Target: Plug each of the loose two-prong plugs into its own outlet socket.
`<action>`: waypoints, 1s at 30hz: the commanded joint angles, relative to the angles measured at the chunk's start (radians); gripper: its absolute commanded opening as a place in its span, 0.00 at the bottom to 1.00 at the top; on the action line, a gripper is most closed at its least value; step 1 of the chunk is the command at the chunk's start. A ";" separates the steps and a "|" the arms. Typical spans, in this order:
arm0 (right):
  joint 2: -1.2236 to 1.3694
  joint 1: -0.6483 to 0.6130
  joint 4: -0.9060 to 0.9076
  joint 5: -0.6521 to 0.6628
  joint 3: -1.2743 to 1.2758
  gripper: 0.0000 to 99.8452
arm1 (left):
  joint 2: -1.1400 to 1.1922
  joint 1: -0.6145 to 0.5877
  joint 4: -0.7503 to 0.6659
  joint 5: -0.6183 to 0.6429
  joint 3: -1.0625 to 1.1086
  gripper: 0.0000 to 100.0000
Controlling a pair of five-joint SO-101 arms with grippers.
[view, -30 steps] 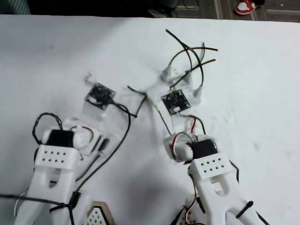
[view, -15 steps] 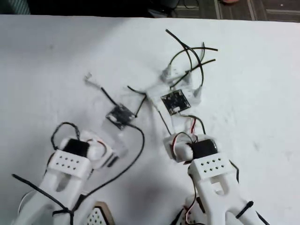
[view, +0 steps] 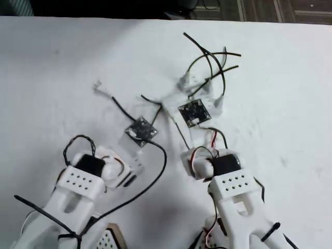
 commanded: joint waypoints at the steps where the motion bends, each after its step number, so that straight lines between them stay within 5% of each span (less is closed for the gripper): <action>1: -0.021 0.010 -0.016 -0.009 -0.005 0.02 | -0.008 0.016 0.006 0.011 -0.041 0.25; 11: -0.021 0.010 -0.016 -0.009 -0.005 0.02 | 0.012 0.013 -0.002 -0.038 -0.054 0.26; 23: -0.024 0.013 -0.015 -0.009 -0.005 0.02 | 0.567 0.041 0.040 -0.089 -0.364 0.18; 30: -0.028 0.065 -0.018 -0.009 -0.011 0.02 | 0.685 0.048 0.069 -0.087 -0.474 0.12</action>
